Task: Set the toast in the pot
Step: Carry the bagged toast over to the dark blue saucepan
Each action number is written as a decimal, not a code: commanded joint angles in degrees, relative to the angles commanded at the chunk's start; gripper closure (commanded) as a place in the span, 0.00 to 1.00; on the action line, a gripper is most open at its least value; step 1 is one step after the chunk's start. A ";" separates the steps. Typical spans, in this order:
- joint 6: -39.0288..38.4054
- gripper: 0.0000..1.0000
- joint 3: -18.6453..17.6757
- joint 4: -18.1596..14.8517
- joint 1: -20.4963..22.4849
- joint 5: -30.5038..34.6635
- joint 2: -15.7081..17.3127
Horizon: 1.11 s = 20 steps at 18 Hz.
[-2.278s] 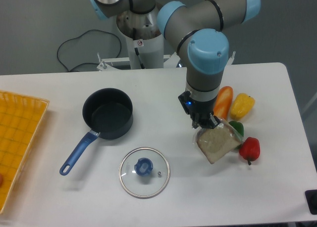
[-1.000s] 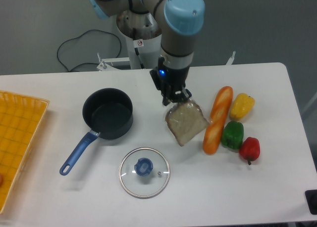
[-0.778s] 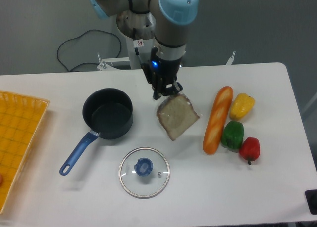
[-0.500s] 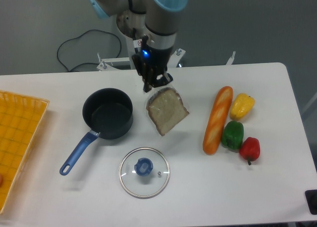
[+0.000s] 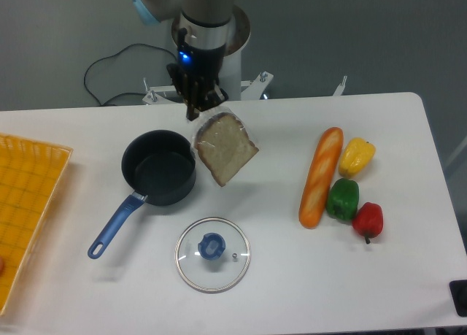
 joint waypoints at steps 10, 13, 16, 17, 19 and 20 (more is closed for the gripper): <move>-6.42 1.00 -5.63 5.01 -5.80 0.00 3.25; -8.00 1.00 -7.56 7.81 -7.56 0.00 3.43; -9.32 1.00 -10.19 11.33 -9.23 0.00 4.13; -9.41 1.00 -10.37 11.42 -9.49 0.00 4.13; -9.94 1.00 -10.55 11.51 -9.76 0.00 4.05; -10.11 1.00 -10.64 11.51 -10.28 0.00 4.05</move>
